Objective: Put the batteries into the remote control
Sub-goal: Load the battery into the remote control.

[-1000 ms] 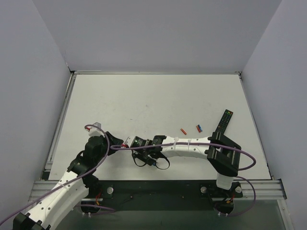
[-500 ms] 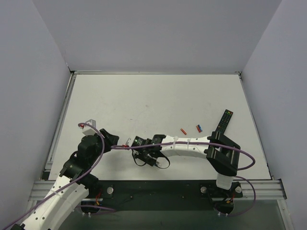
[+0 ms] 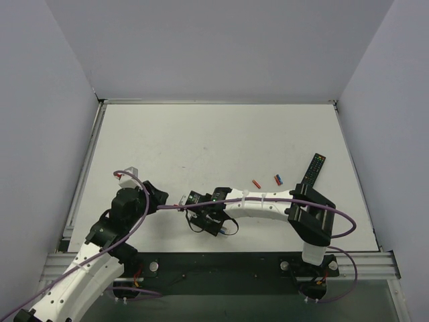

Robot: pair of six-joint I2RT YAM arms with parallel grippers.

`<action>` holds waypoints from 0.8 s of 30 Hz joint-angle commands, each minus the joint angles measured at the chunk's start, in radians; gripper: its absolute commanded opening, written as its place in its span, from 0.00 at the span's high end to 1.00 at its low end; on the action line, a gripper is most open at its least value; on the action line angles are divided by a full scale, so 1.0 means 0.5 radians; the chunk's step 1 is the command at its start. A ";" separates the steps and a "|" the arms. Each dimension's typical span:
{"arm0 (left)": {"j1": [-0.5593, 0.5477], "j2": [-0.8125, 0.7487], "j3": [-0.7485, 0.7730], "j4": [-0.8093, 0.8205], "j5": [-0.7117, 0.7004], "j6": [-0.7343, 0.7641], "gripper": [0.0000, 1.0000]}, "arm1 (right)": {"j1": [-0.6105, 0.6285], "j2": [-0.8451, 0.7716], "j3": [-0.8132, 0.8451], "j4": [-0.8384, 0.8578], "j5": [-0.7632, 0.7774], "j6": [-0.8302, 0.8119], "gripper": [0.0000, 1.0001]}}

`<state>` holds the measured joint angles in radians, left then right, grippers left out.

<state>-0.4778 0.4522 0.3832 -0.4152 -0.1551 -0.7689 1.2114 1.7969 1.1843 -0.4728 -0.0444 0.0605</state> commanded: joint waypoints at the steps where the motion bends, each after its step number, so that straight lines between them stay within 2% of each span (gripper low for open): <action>1: 0.011 0.053 0.034 0.085 0.092 0.047 0.44 | -0.017 -0.072 0.086 -0.113 -0.009 -0.010 0.68; 12: 0.008 0.292 0.010 0.238 0.310 0.071 0.41 | -0.054 -0.274 0.061 -0.088 -0.028 0.054 0.61; 19: -0.035 0.559 0.016 0.376 0.543 0.102 0.37 | -0.241 -0.572 -0.190 -0.024 -0.135 0.397 0.60; 24: -0.158 0.804 0.022 0.529 0.571 0.105 0.37 | -0.294 -0.716 -0.469 -0.027 -0.212 0.511 0.63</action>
<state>-0.5156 0.7959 0.3832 -0.2691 0.0875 -0.7361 1.0660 1.4826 1.0412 -0.4530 -0.1062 0.2340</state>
